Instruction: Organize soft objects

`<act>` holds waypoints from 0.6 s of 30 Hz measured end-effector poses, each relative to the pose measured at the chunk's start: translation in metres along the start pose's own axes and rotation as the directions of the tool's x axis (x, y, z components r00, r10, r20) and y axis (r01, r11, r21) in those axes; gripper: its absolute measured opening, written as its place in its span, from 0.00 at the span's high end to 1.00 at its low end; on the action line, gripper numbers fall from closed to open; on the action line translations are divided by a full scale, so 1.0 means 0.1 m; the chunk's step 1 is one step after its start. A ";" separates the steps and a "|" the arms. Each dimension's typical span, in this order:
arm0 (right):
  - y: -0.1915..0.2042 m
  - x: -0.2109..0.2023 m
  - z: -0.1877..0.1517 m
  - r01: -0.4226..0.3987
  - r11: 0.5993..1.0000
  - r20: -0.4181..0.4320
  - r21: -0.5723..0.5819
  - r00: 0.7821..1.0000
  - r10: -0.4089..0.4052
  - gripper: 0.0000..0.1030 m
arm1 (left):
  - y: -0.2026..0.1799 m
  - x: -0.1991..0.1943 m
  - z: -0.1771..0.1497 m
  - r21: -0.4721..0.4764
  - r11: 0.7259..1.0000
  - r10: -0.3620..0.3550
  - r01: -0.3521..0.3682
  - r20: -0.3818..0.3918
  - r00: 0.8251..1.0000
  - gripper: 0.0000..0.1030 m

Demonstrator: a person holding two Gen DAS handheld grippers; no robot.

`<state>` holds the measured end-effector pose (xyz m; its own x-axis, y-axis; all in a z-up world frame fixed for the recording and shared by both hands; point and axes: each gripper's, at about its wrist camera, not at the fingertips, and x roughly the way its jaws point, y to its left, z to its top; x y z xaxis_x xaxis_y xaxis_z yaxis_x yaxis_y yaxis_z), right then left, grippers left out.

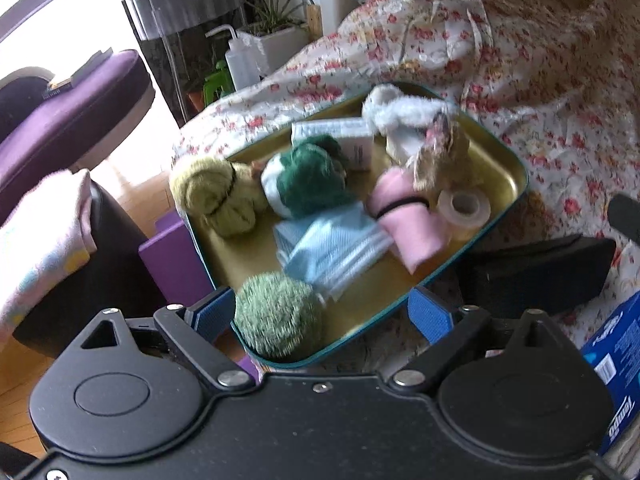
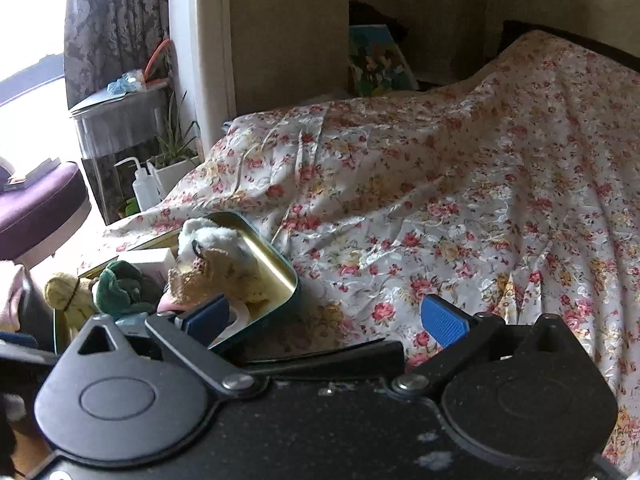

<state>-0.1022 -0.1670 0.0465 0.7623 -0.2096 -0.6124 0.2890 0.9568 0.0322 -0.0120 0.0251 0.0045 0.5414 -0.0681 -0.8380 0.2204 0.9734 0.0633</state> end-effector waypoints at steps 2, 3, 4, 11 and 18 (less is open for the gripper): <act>0.01 0.02 -0.01 0.006 1.000 -0.009 -0.001 1.000 -0.006 0.00 | 0.00 0.02 -0.02 -0.004 1.000 -0.008 0.008 -0.012 1.000 0.11; 0.01 0.04 -0.01 0.010 1.000 -0.019 -0.005 1.000 -0.010 0.00 | 0.01 0.02 -0.03 -0.006 1.000 -0.014 0.014 -0.014 1.000 0.11; 0.02 0.05 -0.02 0.013 1.000 -0.027 -0.008 1.000 -0.013 0.00 | 0.01 0.01 -0.03 -0.009 1.000 -0.019 0.018 -0.013 1.000 0.11; 0.07 0.15 -0.08 0.028 0.999 -0.076 -0.029 0.997 -0.030 0.00 | 0.05 -0.07 -0.01 -0.022 1.000 -0.021 0.022 0.038 0.999 0.11; 0.15 0.18 -0.14 0.024 0.998 -0.095 -0.062 0.995 -0.030 0.00 | 0.09 -0.06 0.00 -0.039 0.999 -0.010 0.012 0.038 0.999 0.11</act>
<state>-0.0920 -0.1538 0.0245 0.6950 -0.2179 -0.6852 0.2707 0.9622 -0.0314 -0.0135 0.0345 0.0101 0.5694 -0.0865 -0.8175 0.1953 0.9802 0.0324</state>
